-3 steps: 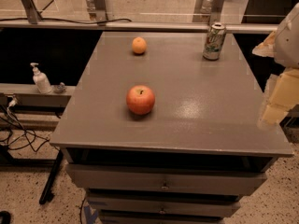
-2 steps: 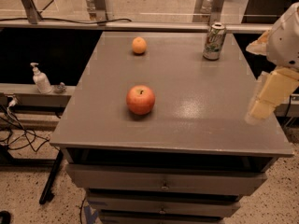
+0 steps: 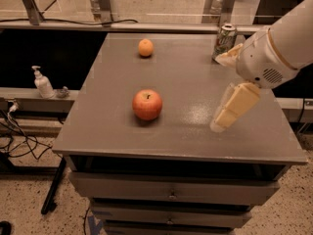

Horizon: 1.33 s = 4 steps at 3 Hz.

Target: Pick apple

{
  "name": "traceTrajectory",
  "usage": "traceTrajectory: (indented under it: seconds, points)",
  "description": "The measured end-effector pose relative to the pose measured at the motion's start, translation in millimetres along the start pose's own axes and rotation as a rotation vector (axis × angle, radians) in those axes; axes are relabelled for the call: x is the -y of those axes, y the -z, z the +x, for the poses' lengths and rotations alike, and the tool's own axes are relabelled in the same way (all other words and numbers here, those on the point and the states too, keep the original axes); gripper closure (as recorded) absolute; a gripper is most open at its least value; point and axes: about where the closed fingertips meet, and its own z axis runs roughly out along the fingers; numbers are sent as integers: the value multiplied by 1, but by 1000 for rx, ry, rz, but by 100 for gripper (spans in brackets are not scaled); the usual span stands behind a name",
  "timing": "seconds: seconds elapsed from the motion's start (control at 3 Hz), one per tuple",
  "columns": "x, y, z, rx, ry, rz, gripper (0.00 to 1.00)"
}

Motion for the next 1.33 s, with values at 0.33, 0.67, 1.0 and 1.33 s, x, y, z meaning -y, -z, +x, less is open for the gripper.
traceTrajectory:
  seconds: [0.33, 0.67, 1.0, 1.33]
  points:
    - [-3, -35, -25, 99, 38, -37, 0]
    - [-2, -73, -44, 157, 57, -70, 0]
    - [7, -108, -54, 188, 65, -84, 0]
    - [22, -141, -56, 201, 63, -90, 0]
